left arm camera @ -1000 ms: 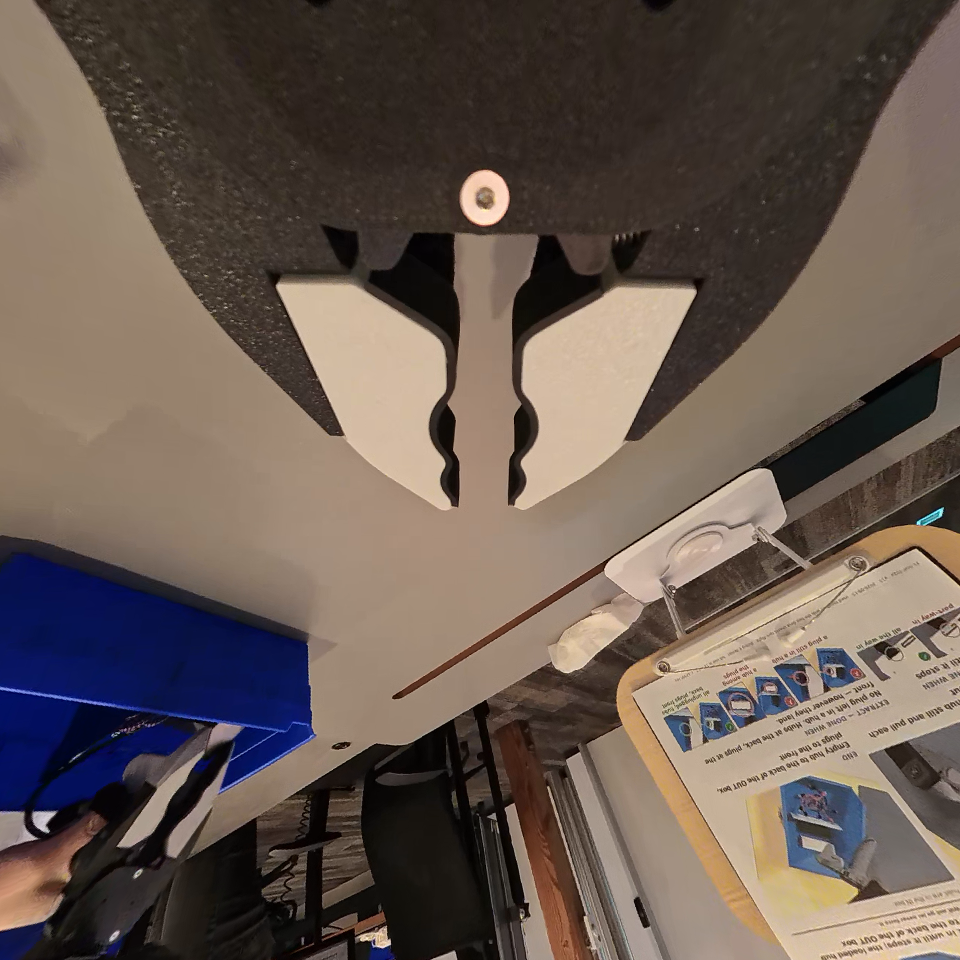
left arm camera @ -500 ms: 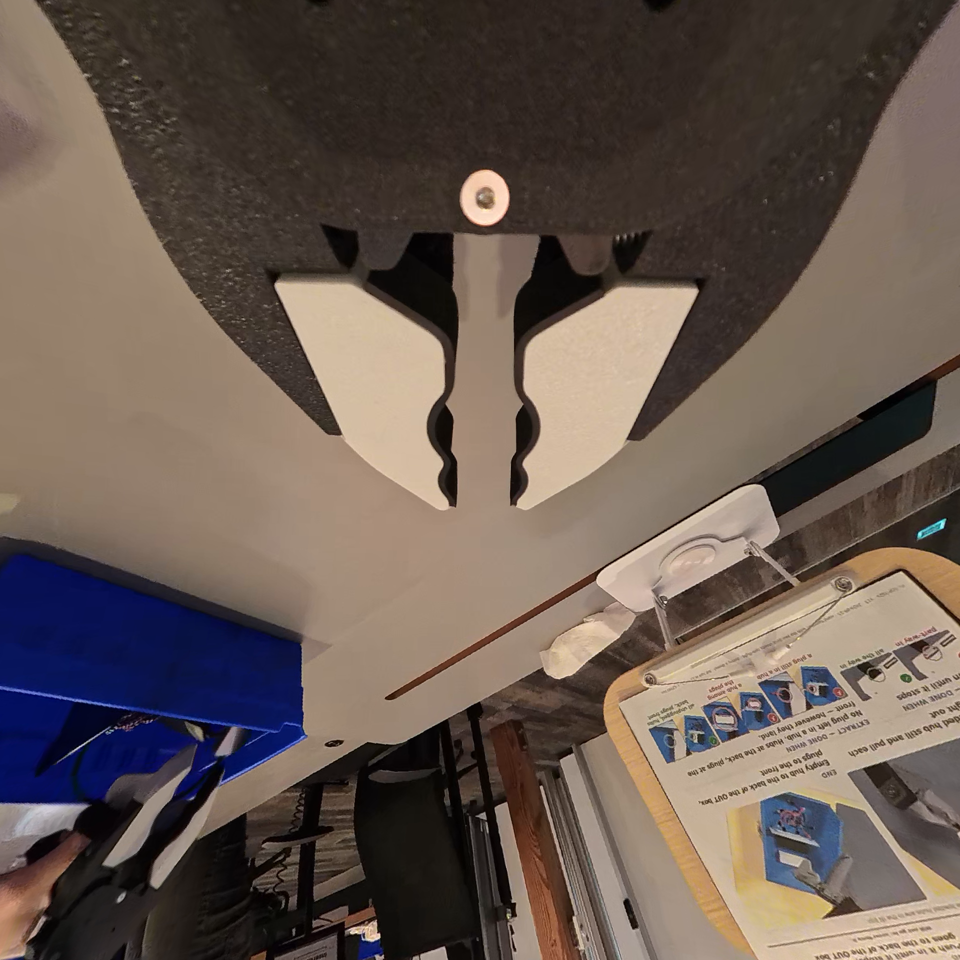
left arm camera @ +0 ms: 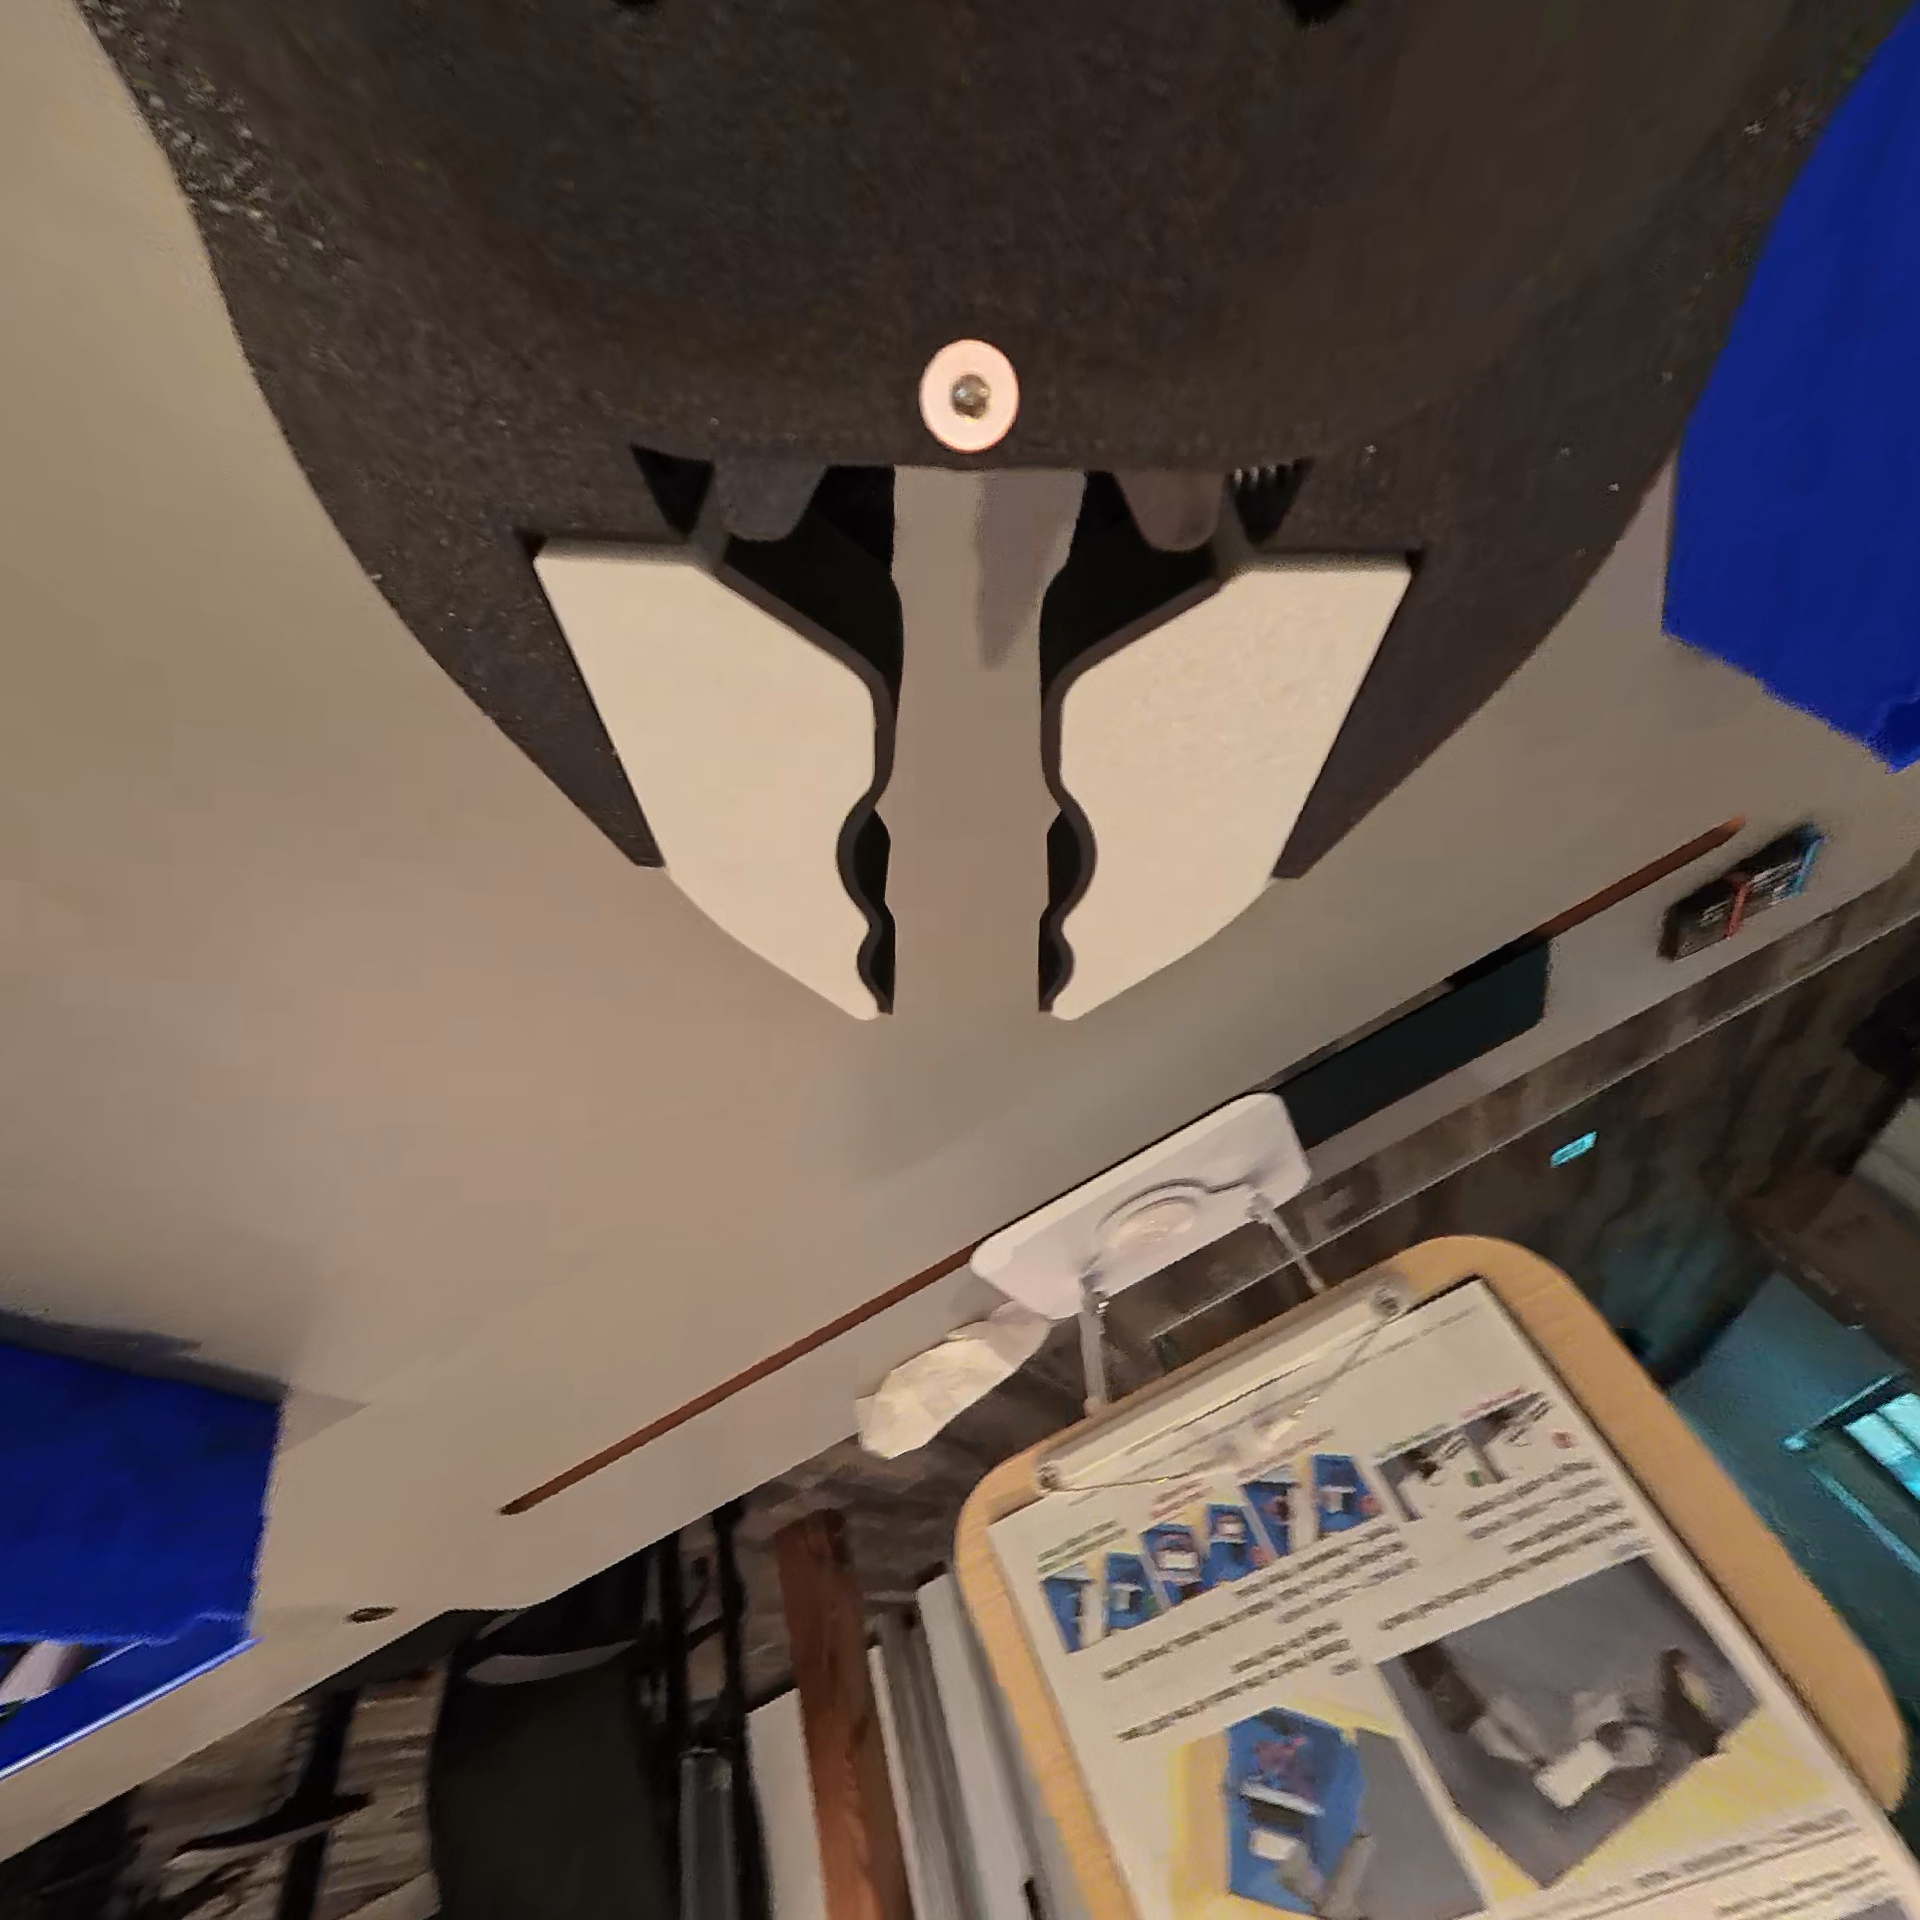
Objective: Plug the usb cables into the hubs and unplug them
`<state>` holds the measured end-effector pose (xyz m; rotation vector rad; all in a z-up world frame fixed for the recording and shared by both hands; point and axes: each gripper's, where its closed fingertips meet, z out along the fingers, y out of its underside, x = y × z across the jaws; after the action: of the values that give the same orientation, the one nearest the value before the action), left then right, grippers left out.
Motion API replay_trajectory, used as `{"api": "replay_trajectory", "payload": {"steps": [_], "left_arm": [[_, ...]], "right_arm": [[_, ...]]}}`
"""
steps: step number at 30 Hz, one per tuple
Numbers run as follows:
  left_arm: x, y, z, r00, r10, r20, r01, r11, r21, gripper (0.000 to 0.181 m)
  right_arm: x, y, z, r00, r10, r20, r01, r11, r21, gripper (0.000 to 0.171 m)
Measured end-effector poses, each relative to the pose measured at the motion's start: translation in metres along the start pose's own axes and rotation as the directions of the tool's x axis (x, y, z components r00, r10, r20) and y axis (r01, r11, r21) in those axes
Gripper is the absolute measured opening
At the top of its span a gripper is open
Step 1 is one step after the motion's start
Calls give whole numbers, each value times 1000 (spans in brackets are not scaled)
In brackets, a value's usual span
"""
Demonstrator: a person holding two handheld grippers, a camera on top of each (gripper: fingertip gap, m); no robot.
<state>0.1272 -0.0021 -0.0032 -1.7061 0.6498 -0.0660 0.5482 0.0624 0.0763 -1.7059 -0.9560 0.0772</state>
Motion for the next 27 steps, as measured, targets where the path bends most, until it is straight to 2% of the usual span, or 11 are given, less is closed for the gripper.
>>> {"api": "replay_trajectory", "payload": {"steps": [2, 4, 6, 9, 13, 17, 20, 23, 27], "left_arm": [[-15, 9, -5, 999, -14, 34, 15, 1000, -19, 27], [-29, 17, -11, 997, -52, 53, 54, 998, -39, 29], [-45, 27, -17, 993, -89, 74, 94, 993, -68, 32], [-71, 39, -28, 982, -151, 111, 161, 983, -85, 35], [-115, 56, -58, 955, -210, 207, 230, 970, -78, 37], [-165, 79, -103, 913, -228, 337, 272, 958, -89, 38], [-199, 112, -127, 882, -152, 445, 265, 942, -204, 42], [-211, 144, -129, 874, -104, 475, 278, 908, -314, 44], [-212, 167, -119, 859, -74, 507, 298, 877, -376, 44]], "right_arm": [[-25, -18, 5, 999, 41, -9, -40, 998, 58, 45], [-52, -24, 18, 996, 89, 11, -90, 995, 36, 52], [-79, -35, 33, 991, 130, 36, -131, 990, 49, 50], [-111, -59, 51, 980, 195, 32, -198, 968, 153, 44], [-155, -72, 74, 948, 305, 86, -317, 922, 222, 41], [-204, -49, 103, 919, 374, 127, -389, 912, 130, 43], [-225, -31, 117, 921, 377, 98, -383, 923, 50, 44], [-234, -28, 118, 932, 350, 93, -352, 936, 10, 44], [-230, -36, 111, 939, 331, 96, -332, 943, -3, 44]]}}
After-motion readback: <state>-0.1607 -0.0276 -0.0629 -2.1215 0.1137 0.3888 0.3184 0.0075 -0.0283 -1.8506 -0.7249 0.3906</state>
